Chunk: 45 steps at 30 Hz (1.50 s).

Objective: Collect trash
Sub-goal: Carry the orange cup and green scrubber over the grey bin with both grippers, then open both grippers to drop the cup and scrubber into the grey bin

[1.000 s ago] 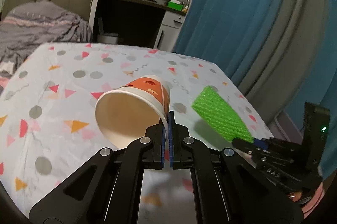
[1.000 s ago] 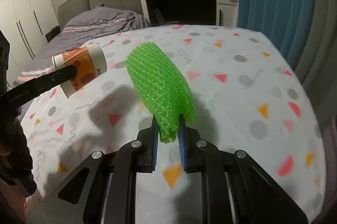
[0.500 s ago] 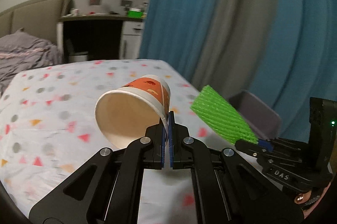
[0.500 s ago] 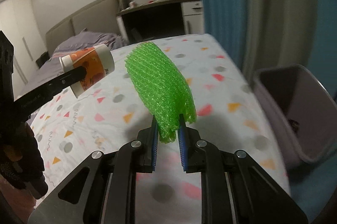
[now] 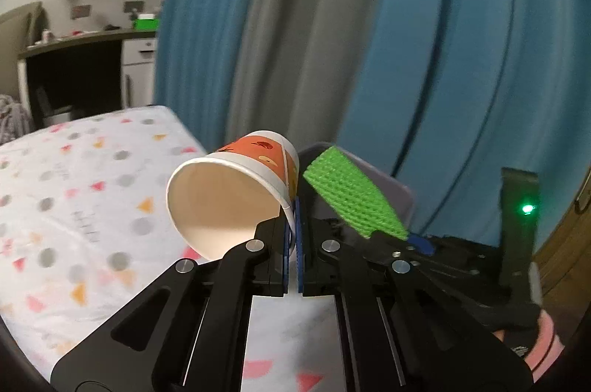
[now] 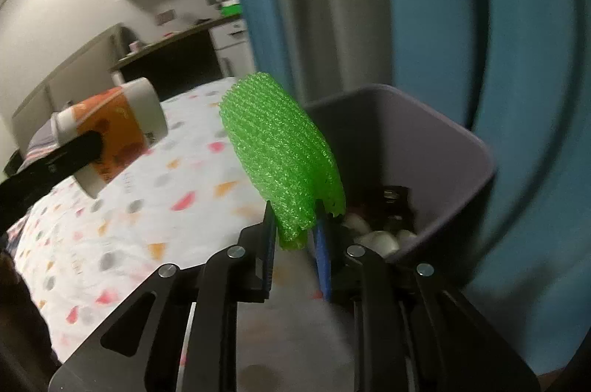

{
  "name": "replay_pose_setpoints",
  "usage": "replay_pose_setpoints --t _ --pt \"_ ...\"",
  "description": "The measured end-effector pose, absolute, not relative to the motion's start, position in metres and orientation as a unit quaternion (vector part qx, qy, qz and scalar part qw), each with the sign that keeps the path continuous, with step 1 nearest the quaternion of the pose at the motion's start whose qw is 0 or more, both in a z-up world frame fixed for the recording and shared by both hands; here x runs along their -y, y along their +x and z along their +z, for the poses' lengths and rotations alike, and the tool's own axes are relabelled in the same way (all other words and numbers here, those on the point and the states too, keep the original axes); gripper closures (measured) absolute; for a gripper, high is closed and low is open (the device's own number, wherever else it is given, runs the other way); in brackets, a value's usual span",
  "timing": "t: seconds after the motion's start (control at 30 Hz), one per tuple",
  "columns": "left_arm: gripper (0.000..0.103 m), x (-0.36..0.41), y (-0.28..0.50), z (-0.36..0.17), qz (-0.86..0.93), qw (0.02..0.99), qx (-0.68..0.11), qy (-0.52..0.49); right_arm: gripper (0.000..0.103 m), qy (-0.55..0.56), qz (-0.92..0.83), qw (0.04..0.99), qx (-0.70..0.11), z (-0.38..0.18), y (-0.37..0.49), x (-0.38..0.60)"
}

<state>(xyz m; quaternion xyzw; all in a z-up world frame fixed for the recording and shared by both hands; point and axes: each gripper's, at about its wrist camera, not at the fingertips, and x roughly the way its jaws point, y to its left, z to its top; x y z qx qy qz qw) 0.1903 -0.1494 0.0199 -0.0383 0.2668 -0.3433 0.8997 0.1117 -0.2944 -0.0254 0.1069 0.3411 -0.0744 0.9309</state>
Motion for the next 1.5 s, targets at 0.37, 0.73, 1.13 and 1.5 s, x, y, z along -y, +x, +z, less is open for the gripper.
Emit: replay_pose_setpoints --t 0.37,0.73,1.13,1.5 --pt "0.101 0.224 0.221 -0.004 -0.398 0.867 -0.298 -0.039 0.060 0.107 -0.087 0.927 -0.349 -0.052 0.122 0.326" --pt "0.101 0.281 0.236 -0.034 -0.429 0.836 -0.340 -0.036 0.032 0.134 -0.151 0.925 -0.321 -0.045 0.077 0.364" --pt "0.034 0.294 0.233 -0.051 -0.373 0.853 -0.365 -0.029 0.026 0.138 -0.157 0.934 -0.289 -0.026 0.038 0.367" --pt "0.006 0.191 0.162 -0.027 -0.188 0.941 -0.281 0.029 0.006 0.065 -0.134 0.954 -0.261 -0.008 0.039 0.300"
